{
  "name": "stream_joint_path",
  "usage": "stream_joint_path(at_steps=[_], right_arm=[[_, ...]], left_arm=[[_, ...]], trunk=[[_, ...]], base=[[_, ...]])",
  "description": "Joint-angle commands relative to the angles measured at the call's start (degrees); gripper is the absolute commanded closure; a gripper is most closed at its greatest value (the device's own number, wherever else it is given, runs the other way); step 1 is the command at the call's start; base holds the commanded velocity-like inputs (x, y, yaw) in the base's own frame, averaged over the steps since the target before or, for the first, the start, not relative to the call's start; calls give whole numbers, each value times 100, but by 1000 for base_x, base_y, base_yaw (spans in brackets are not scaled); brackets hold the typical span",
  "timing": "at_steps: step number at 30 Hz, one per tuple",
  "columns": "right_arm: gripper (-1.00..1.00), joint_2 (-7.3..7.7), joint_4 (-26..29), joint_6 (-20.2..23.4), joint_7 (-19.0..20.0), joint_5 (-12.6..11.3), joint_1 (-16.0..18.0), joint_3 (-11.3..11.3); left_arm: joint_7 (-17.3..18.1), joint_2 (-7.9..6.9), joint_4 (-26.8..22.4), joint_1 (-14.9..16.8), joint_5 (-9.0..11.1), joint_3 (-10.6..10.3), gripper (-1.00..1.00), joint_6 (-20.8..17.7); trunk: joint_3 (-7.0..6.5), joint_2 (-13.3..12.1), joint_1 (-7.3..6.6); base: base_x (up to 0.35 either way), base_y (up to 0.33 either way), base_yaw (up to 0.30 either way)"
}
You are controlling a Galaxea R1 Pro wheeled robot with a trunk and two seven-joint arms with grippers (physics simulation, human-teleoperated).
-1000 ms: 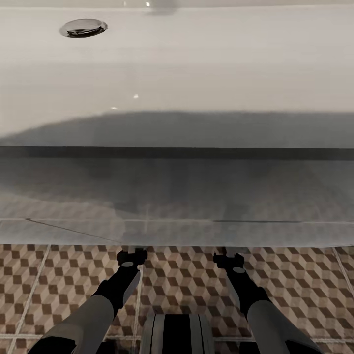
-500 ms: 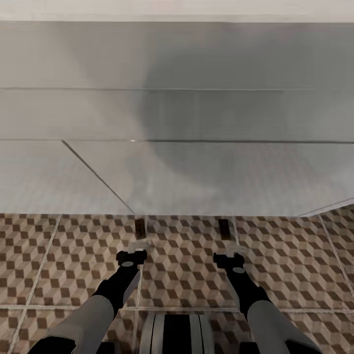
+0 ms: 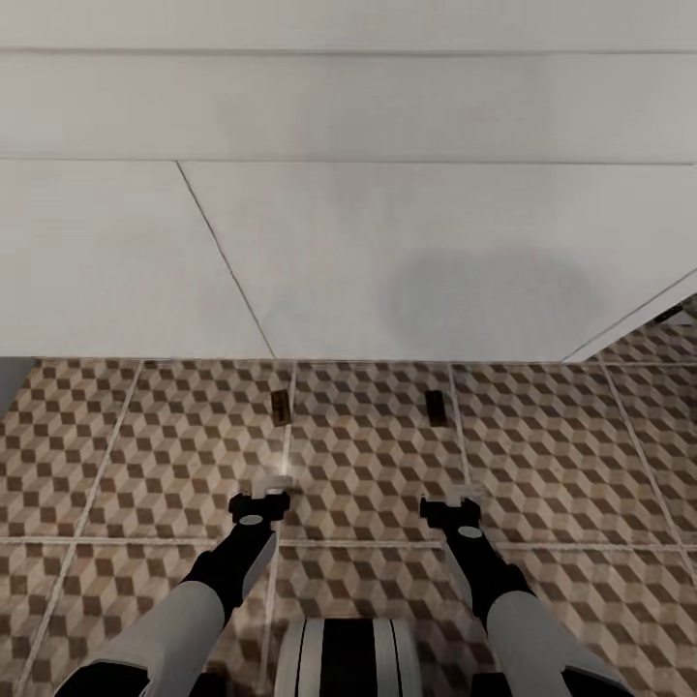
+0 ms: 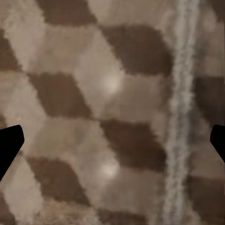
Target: Take the four mousetraps from the cabinet in the bathroom and place them on the bathroom floor. Make sure all four end up on the same floor surface, and ensure that at least two of them are either under or directly next to the same bathroom sink.
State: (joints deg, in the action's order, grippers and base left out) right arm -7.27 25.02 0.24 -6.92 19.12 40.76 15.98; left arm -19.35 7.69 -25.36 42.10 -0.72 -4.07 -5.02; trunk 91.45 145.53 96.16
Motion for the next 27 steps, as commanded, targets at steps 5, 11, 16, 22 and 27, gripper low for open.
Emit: stream_joint_path(at_steps=[5,11,16,22,27], right_arm=[[-100,0,7,3,-2,57,2,30],[-100,8,10,3,-2,61,2,29],[-100,13,11,3,-2,58,2,26],[-100,16,16,15,3,60,2,26],[-100,20,19,28,10,63,2,22]], left_arm=[[-43,-4,-8,0,-7,-41,-100,-36],[-44,-4,-9,0,-7,-39,-100,-20],[-49,-4,-12,0,-7,-33,-100,-9],[-57,-8,-12,0,-1,-26,-100,3],[-58,-13,-13,0,5,-16,-100,7]], trunk=[[3,1,-5],[3,1,-5],[3,1,-5],[3,1,-5],[3,1,-5]], base=[[-343,0,0],[-344,0,0],[-344,0,0],[-344,0,0],[-344,0,0]])
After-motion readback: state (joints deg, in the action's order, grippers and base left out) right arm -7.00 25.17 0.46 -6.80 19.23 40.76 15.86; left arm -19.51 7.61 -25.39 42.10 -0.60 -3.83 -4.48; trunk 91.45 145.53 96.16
